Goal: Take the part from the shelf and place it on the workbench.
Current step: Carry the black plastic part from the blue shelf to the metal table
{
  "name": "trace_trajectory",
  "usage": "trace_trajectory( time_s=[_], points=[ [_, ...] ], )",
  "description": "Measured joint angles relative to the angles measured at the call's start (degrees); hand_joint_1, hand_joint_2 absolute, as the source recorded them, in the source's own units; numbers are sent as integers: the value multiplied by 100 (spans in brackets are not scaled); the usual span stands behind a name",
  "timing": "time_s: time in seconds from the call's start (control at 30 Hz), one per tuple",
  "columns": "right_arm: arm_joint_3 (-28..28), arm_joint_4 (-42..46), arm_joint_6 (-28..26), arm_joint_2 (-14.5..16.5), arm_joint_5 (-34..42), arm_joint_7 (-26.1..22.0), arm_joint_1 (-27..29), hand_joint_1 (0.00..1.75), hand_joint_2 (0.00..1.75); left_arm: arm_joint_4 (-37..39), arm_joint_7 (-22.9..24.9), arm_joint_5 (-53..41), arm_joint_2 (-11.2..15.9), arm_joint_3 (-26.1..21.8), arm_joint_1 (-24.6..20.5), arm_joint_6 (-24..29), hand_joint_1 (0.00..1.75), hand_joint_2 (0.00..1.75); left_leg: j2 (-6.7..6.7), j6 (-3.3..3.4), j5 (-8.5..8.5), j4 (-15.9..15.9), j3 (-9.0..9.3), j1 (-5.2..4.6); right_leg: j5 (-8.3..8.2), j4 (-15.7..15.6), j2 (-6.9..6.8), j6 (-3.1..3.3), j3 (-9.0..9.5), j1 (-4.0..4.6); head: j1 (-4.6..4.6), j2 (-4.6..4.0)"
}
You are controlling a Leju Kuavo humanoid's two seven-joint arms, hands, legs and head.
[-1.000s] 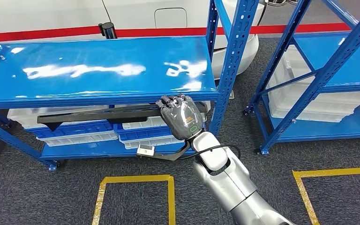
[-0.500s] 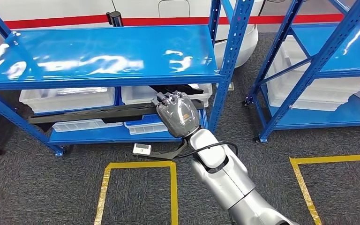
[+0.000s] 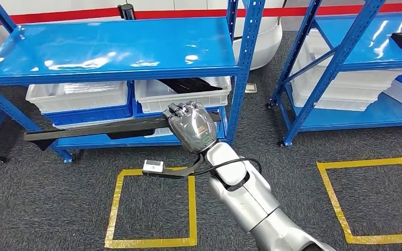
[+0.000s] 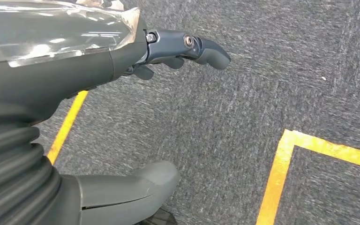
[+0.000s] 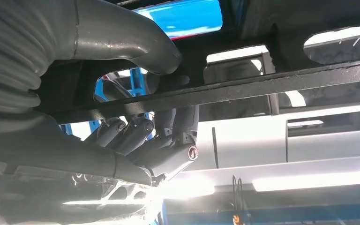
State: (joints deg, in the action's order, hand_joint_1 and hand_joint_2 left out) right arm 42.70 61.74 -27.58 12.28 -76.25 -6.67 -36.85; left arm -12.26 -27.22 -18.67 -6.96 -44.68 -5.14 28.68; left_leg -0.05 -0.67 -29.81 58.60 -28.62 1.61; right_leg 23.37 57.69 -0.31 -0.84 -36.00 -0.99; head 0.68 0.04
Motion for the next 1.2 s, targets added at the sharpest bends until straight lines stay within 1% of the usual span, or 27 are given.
trace_trajectory(
  time_s=[0.03, 0.1, 0.17, 0.2, 0.23, 0.3, 0.37, 0.4, 0.43, 0.5, 0.53, 0.57, 0.63, 0.67, 0.7, 0.73, 0.8, 0.83, 0.87, 0.9, 0.93, 0.97, 1.03, 1.07, 1.13, 1.17, 1.2],
  points=[
    [8, -3, 3, 20, 5, 1, -17, 164, 175, 0, -4, -1, 3, -7, -3, -3, 0, 175, -10, 38, -46, -132, 62, -24, -51, -6, -2, -48, -17, 4, -3, 0],
    [26, -11, 15, 39, 13, 3, -43, 164, 175, 0, -11, 0, 3, -16, -2, -3, 0, 175, 4, 144, 43, -171, -22, -40, -120, -26, -5, -135, -46, 7, -10, 0],
    [42, -17, 33, 40, 19, 6, -62, 164, 175, -1, -14, 2, 1, -20, -9, -2, 0, 175, 37, 267, 186, -213, -131, -40, 100, 156, 3, -115, -171, 16, -31, 0],
    [49, -19, 45, 39, 21, 9, -69, 164, 175, -2, -16, 4, 2, -22, -12, -2, 0, 175, 50, 304, 254, -220, -191, -43, 338, 396, 4, -64, -264, 12, -43, 0],
    [58, -19, 55, 39, 22, 11, -74, 164, 175, -2, -19, 5, 3, -25, -13, -2, 0, 175, 54, 332, 325, -219, -268, -60, 604, 717, 7, -15, -371, 12, -54, 0],
    [73, -23, 64, 38, 24, 15, -73, 164, 175, -2, -21, 7, 7, -38, -11, -3, 0, 175, 59, 342, 457, -210, -434, -85, 957, 1415, 8, 5, -514, 10, -65, 0],
    [86, -35, 67, 38, 25, 16, -73, 164, 175, -2, -21, 7, 7, -57, -11, -7, 0, 175, 66, 342, 587, -201, -603, -107, 919, 1742, 8, -75, -450, 15, -70, 0],
    [92, -40, 72, 40, 26, 21, -74, 164, 175, -2, -21, 7, 6, -66, -11, -11, 0, 175, 67, 335, 652, -197, -685, -119, 795, 1651, 8, -120, -293, 22, -73, 0],
    [98, -43, 79, 49, 25, 30, -79, 164, 175, -2, -21, 7, 5, -72, -11, -16, 0, 175, 67, 324, 716, -192, -760, -129, 672, 1362, 9, -140, -34, 33, -76, 0],
    [112, -43, 91, 86, 24, 46, -106, 164, 175, -2, -21, 9, -2, -85, -12, -23, 0, 175, 67, 287, 832, -176, -873, -152, 647, 436, 9, -76, 638, 77, -75, 0],
    [120, -43, 94, 106, 24, 51, -124, 164, 175, -2, -22, 10, -3, -93, -12, -23, 0, 175, 70, 263, 897, -180, -908, -162, 690, 57, 10, -33, 873, 97, -65, 0],
    [129, -43, 98, 121, 25, 54, -142, 164, 175, -2, -22, 12, 0, -102, -12, -23, 0, 175, 73, 243, 961, -184, -935, -166, 731, -175, 13, -6, 990, 109, -61, 0],
    [146, -45, 126, 130, 27, 61, -161, 164, 175, -2, -21, 17, 13, -113, -6, -22, 0, 175, 64, 203, 1061, -186, -1007, -152, 653, -231, 6, 8, 917, 66, -56, 0],
    [151, -46, 146, 132, 27, 64, -165, 164, 175, -2, -19, 25, 19, -115, 1, -22, 0, 175, 53, 179, 989, -130, -1067, -135, 592, -219, -2, 37, 857, 37, -58, 0],
    [157, -48, 166, 137, 27, 66, -166, 164, 175, -2, -17, 36, 20, -117, 9, -21, 0, 175, 41, 146, 800, 21, -1146, -116, 523, -201, -13, 85, 782, 12, -49, 0],
    [163, -50, 180, 144, 25, 66, -167, 164, 175, -2, -16, 46, 23, -119, 15, -20, 0, 175, 31, 110, 518, 279, -1238, -94, 452, -185, -22, 133, 709, -7, -40, 0],
    [180, -55, 195, 155, 25, 66, -168, 164, 175, -2, -15, 57, 29, -125, 19, -17, 0, 175, 21, 43, -41, 1039, -1412, -64, 310, -145, -29, 176, 506, 5, -21, 0],
    [187, -60, 199, 157, 25, 66, -168, 164, 175, -2, -15, 57, 33, -132, 19, -16, 0, 175, 18, 15, -147, 1362, -1447, -46, 239, -125, -33, 168, 401, 6, -19, 0],
    [193, -66, 207, 158, 28, 68, -168, 164, 175, -2, -15, 57, 37, -140, 19, -14, 0, 175, 18, -10, -121, 1550, -1417, -23, 171, -103, -37, 152, 293, 2, -20, 0],
    [199, -71, 217, 158, 32, 72, -169, 164, 175, -2, -15, 57, 39, -149, 18, -10, 0, 175, 18, -36, 13, 1553, -1293, 6, 106, -75, -40, 128, 182, -10, -21, 0],
    [204, -74, 230, 159, 38, 77, -171, 164, 175, -3, -15, 57, 41, -156, 17, -5, 0, 175, 19, -63, 171, 1369, -1076, 38, 48, -38, -39, 93, 73, -29, -21, 0],
    [209, -75, 242, 165, 45, 81, -175, 164, 175, -3, -15, 57, 35, -159, 10, -2, 0, 175, 13, -107, 208, 1029, -792, 64, -3, 8, -34, 52, -32, -36, -17, 0],
    [216, -75, 253, 185, 56, 91, -191, 164, 175, -9, -16, 54, 25, -164, 0, 4, 0, 175, -27, -124, 70, 332, -305, 63, -96, 85, -21, -46, -178, -21, -7, 0],
    [220, -75, 254, 198, 59, 95, -200, 164, 175, -12, -17, 50, 20, -168, -5, 7, 0, 175, -44, -100, -28, 138, -201, 43, -145, 97, -16, -90, -208, 0, -9, 0],
    [230, -77, 254, 207, 67, 101, -212, 164, 175, -15, -19, 47, 22, -186, -3, 10, 0, 175, -37, 35, 20, 85, -242, 1, -245, 68, -12, -184, -230, 26, -38, 0],
    [232, -78, 254, 201, 72, 101, -216, 164, 175, -15, -19, 49, 20, -196, -5, 12, 0, 175, -22, 114, 86, 79, -290, -21, -209, 99, -8, -207, -267, 24, -43, 0],
    [232, -79, 254, 192, 75, 101, -218, 164, 175, -16, -19, 52, 19, -203, -5, 13, 0, 175, -6, 196, 160, 68, -353, -38, -75, 208, -4, -203, -331, 21, -55, 0]
  ],
)
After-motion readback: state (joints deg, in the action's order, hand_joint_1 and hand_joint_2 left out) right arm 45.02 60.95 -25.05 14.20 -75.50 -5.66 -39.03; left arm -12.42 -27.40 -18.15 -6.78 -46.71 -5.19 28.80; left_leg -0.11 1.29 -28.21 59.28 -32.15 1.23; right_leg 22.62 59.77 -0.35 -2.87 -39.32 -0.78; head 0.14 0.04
